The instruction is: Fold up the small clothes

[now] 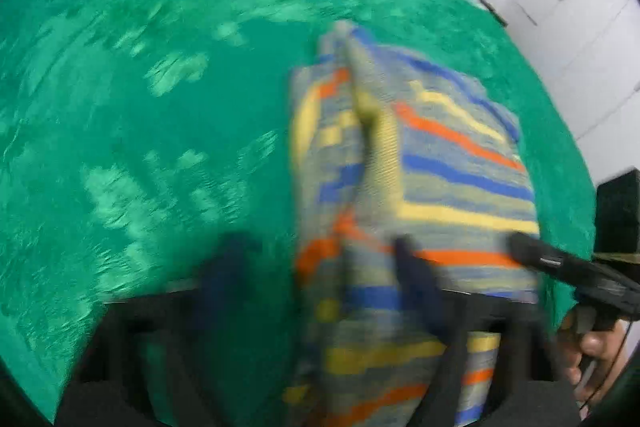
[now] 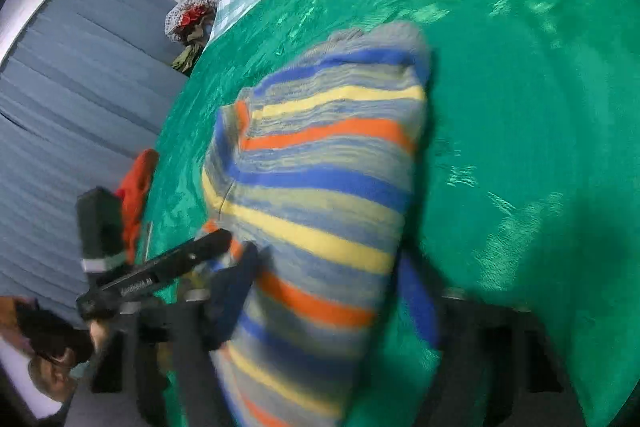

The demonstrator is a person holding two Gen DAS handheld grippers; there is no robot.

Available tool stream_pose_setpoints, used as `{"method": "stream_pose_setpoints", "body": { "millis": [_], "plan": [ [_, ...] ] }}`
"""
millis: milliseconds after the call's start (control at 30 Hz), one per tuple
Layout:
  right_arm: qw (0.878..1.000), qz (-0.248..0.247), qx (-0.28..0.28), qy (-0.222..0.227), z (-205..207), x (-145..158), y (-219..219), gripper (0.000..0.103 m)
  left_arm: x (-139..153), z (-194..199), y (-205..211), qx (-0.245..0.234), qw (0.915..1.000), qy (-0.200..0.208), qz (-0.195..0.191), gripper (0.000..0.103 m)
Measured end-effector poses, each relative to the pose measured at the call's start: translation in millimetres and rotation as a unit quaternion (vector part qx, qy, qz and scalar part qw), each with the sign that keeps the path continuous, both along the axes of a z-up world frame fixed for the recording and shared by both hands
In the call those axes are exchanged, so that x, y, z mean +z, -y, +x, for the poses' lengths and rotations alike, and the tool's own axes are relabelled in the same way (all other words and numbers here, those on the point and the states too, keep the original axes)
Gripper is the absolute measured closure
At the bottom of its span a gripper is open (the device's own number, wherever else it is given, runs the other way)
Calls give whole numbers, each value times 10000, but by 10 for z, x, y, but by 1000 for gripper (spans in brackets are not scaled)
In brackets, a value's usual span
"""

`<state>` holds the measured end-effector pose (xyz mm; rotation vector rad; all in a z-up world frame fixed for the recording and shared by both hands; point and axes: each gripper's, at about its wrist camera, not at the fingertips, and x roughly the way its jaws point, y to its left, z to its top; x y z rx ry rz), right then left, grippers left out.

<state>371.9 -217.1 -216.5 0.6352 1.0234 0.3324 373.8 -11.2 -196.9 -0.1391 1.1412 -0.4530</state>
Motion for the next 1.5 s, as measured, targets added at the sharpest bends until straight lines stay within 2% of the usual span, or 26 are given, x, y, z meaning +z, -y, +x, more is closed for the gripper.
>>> {"method": "stream_pose_setpoints", "body": {
  "millis": [33, 100, 333, 500, 567, 633, 667, 700, 733, 800, 867, 900, 967, 1067, 1100, 1200, 1267, 1500],
  "plan": [
    [9997, -261, -12, 31, 35, 16, -55, 73, 14, 20, 49, -66, 9998, -159, -88, 86],
    [9982, -558, 12, 210, 35, 160, -115, 79, 197, -43, 77, -50, 9999, 129, 22, 87],
    [9878, -919, 240, 1236, -305, 1057, -228, 80, 1204, -399, -3, -130, 9912, 1224, -496, 88],
    [9805, -852, 240, 1753, -376, 1633, -138, 80, 1658, -326, -94, -47, 9853, 1551, -714, 87],
    [9806, -850, 249, 1747, -307, 1672, -128, 77, 1588, -241, -70, 39, 9875, 1475, -551, 75],
    [9851, -1018, 261, 1364, -216, 1543, -86, 57, 1306, -173, -47, 169, 9927, 1198, -36, 23],
    [9831, -1459, 118, 1095, -214, 1394, -37, 32, 1114, -229, -99, 361, 9923, 1107, 431, 20],
    [9803, -1746, 52, 927, -326, 1287, 89, 27, 971, -294, -148, 485, 9900, 1046, 809, 25],
    [9773, -1990, 28, 721, -412, 1184, 138, 27, 838, -397, -205, 508, 9882, 965, 1073, 25],
    [9745, -2200, 8, 452, -730, 1031, 242, 27, 685, -760, -365, 514, 9878, 882, 1176, 24],
    [9694, -2438, -53, 282, -1187, 975, 281, 23, 663, -1114, -438, 654, 9845, 924, 1341, 18],
    [9668, -2543, -92, 235, -1341, 970, 250, 15, 686, -1307, -442, 695, 9822, 1008, 1423, 12],
    [9613, -2744, -180, 172, -1684, 1004, 154, 7, 785, -1639, -394, 782, 9778, 1193, 1536, 6],
    [9565, -2897, -335, 127, -2148, 1157, -83, 6, 1025, -2090, -331, 942, 9724, 1293, 1700, 4],
    [9563, -2893, -410, 142, -2261, 1225, -148, 6, 1043, -2079, -301, 970, 9718, 1301, 1708, 3],
    [9573, -2799, -683, 248, -2611, 1419, -292, 4, 1194, -2402, -268, 1093, 9638, 1379, 2005, 2],
    [9557, -2831, -758, 272, -2815, 1509, -380, 4, 1284, -2587, -266, 1102, 9610, 1464, 2070, 2],
    [9476, -3113, -519, 491, -3351, 1822, -690, 4, 1538, -3117, -372, 1090, 9650, 1323, 1986, 2]
  ]
}}
